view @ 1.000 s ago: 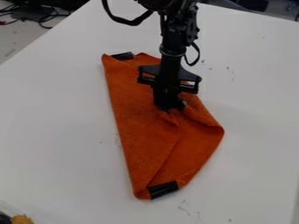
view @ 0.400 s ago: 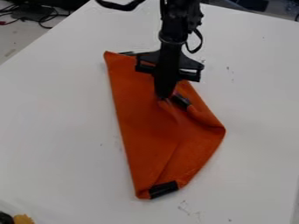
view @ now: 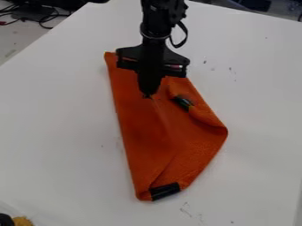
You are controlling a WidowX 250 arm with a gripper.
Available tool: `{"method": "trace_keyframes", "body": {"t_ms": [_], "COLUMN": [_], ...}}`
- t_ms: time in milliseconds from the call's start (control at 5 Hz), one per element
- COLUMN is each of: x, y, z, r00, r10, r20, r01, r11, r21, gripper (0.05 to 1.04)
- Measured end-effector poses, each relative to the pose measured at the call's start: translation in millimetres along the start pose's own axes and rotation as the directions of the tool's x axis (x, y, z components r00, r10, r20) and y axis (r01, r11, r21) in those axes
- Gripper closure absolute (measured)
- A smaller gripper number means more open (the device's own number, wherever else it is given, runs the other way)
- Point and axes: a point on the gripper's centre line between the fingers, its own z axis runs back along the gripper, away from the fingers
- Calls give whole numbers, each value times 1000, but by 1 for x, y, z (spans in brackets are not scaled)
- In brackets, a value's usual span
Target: Unfold the cloth from the right to bottom left
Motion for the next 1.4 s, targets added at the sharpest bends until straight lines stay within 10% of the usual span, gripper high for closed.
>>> {"method": "trace_keyframes", "body": {"t_ms": [600, 1200, 1400], "x": [-36, -64, -68], "y": [99, 175, 184], "z": [14, -29, -45], "r00": [991, 983, 983], "r10": [129, 181, 180], "r20": [44, 44, 22], "r01": [-130, -179, -178], "r11": [991, 983, 982], "r21": [40, -42, -67], "gripper": [998, 968, 777]}}
